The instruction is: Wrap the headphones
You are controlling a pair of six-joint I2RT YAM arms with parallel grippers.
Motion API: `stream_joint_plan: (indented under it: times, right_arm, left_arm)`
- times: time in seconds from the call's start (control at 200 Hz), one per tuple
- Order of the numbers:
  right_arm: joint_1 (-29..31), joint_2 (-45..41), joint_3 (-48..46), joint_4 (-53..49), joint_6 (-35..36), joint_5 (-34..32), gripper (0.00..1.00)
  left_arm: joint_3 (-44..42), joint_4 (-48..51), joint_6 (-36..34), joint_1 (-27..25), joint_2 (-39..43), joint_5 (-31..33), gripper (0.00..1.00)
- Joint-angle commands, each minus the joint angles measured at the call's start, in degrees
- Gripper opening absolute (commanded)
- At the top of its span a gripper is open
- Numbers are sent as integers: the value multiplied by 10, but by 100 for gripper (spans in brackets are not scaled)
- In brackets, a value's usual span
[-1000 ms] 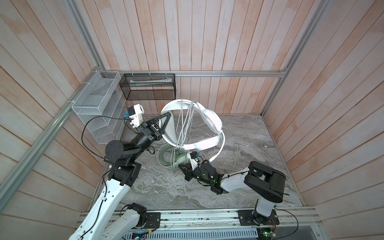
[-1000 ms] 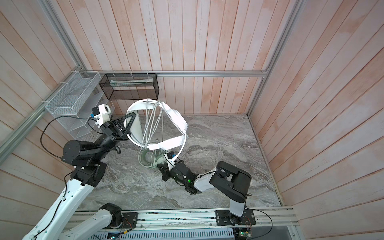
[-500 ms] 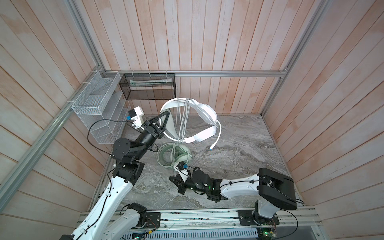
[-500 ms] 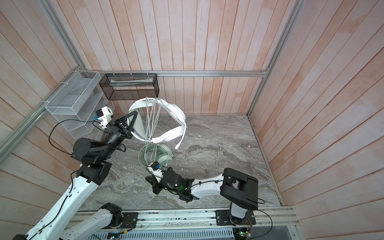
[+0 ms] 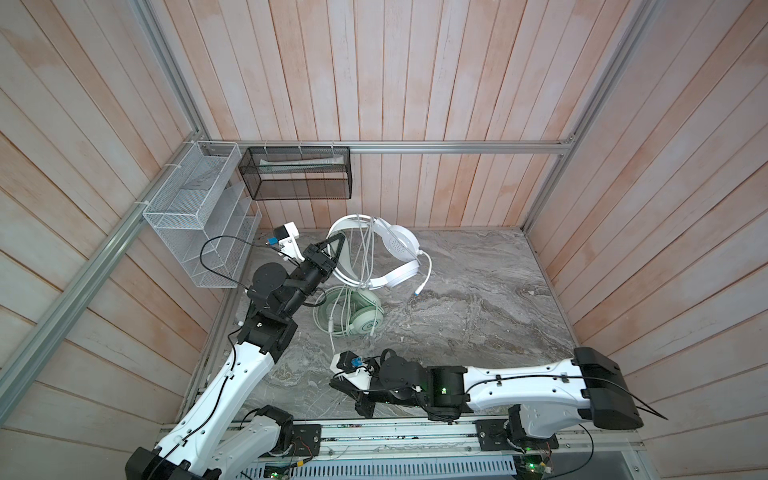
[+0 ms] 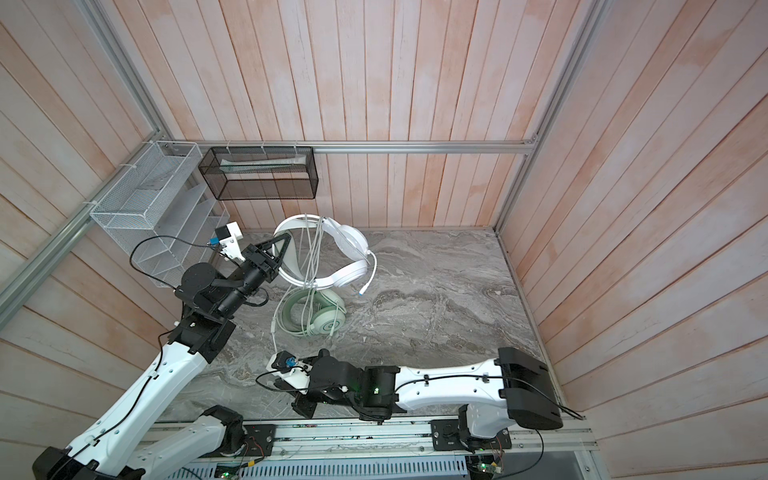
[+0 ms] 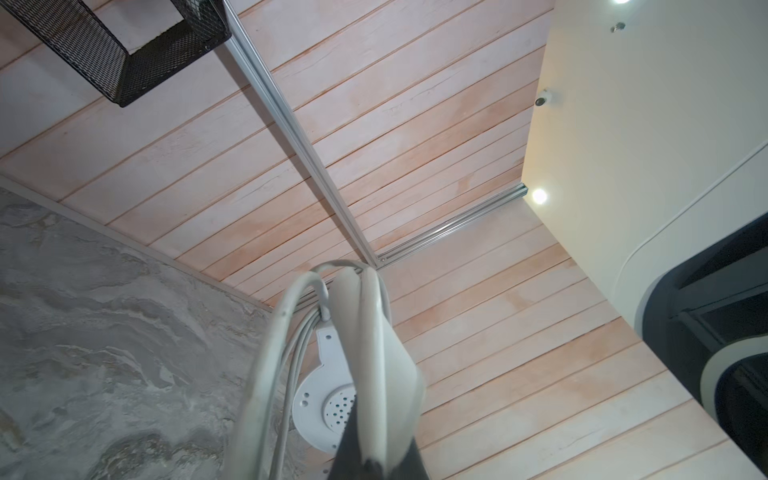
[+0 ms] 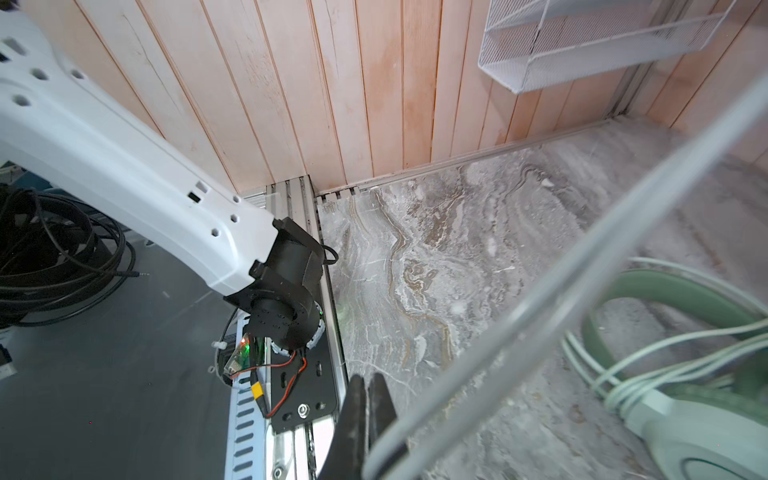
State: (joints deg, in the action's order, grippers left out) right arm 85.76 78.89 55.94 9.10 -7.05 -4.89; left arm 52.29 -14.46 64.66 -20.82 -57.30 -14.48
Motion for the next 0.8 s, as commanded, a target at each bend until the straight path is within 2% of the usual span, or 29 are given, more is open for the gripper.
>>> stream_joint_plan:
  times: [0.0,0.235,0.45,0.56,0.685,0.795]
  right_arm:
    - [3,-69,44,-104,60,-34,0]
    - [3,-125,150,-250,104,-97,0]
    - [3,-163,192,-292,117,-128,0]
    - [4,-173,193,-298,114,-125,0]
    - [3,-172,171,-290,100,-76,0]
    - [3,-164,101,-271,77,-45,0]
  left_arm:
    - [-5,-13,-45,-2,0,3,0]
    - [-36,31,-122,-7,-13,-13,0]
    - [-49,69,-176,-6,-9,-12,0]
    - [-48,70,-179,-6,-9,-10,0]
    - [-43,70,-164,0,-6,7,0]
    - [-39,59,-130,22,-6,-10,0]
